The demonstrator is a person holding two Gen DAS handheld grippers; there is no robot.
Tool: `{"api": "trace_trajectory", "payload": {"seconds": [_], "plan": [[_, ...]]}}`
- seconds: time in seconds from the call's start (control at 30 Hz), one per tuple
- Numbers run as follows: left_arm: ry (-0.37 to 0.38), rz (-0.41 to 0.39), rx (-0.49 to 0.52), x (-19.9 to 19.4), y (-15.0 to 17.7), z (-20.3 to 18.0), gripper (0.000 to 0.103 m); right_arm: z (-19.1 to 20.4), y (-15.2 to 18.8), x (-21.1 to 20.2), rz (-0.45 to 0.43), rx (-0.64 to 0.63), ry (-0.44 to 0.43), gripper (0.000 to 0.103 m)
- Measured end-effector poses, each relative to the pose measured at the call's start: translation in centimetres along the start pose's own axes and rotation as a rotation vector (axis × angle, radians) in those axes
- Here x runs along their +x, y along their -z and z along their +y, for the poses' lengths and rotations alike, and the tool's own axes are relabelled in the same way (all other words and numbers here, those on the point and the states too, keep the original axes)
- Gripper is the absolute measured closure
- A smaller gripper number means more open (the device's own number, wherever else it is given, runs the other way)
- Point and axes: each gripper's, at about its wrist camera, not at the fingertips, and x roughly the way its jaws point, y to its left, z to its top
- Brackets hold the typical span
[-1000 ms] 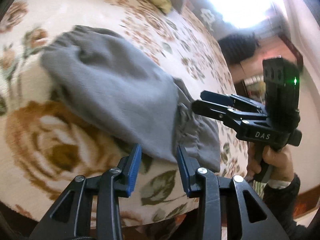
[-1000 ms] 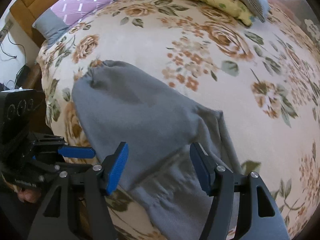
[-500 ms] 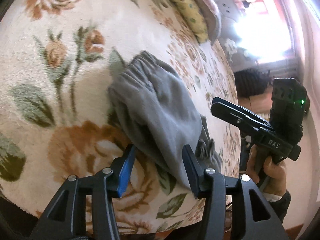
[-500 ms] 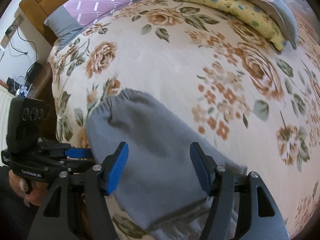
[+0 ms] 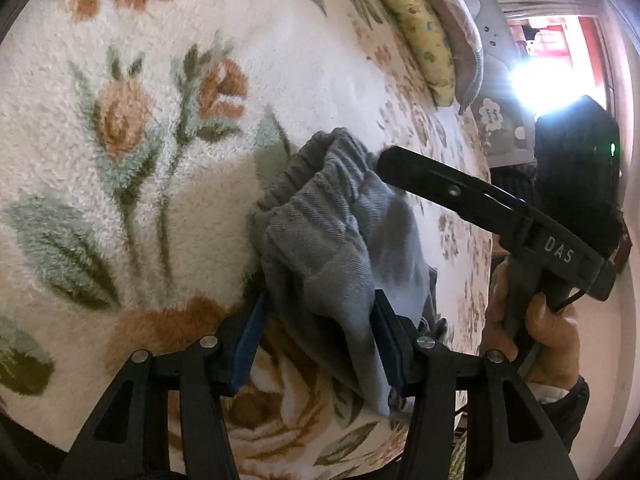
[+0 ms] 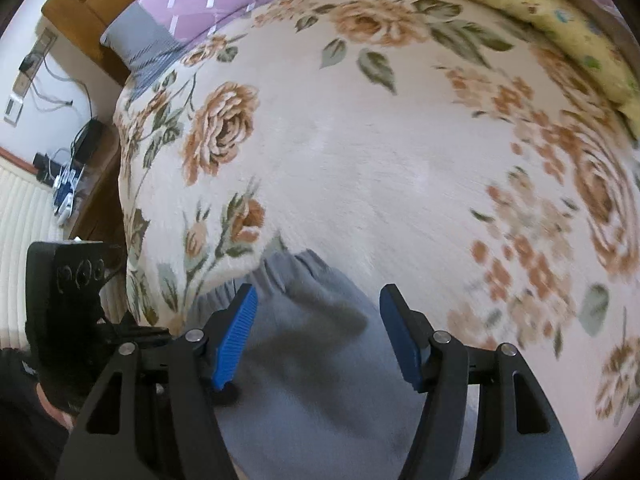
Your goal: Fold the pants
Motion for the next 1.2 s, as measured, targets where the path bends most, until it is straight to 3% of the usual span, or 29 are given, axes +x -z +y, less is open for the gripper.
{"api": "trace_trajectory", "payload": {"seconds": [0.13,0.2,0.3,0.43,0.8,1.2], "plan": [[-0.006,-0.005,0.002,0.6,-0.2,0.2,0.050,0.2,-0.7,2.3,0.057,-0.044,0.012,0.041],[-0.002,-0.015,0.012,0.8,-0.3,0.0,0.054,0.1,-0.8,3.0,0.074,-0.049,0.008,0.057],[-0.007,-0.015,0.032,1.3,-0.4,-0.4,0.070,0.0,-0.5,2.8,0.058,-0.049,0.018,0.065],[-0.004,-0.030,0.059,1.0,-0.1,-1.3,0.079,-0.2,0.5,0.3,-0.012,-0.032,0.004,0.076],[0.004,-0.101,0.222,-1.6,1.9,-7.4,0.082,-0.1,5.2,-9.4,-0.243,0.024,0.010,0.077],[-0.018,-0.100,0.445,-0.7,6.8,-15.2,0.082,-3.2,14.5,-16.7,-0.448,0.144,-0.004,0.077]]}}
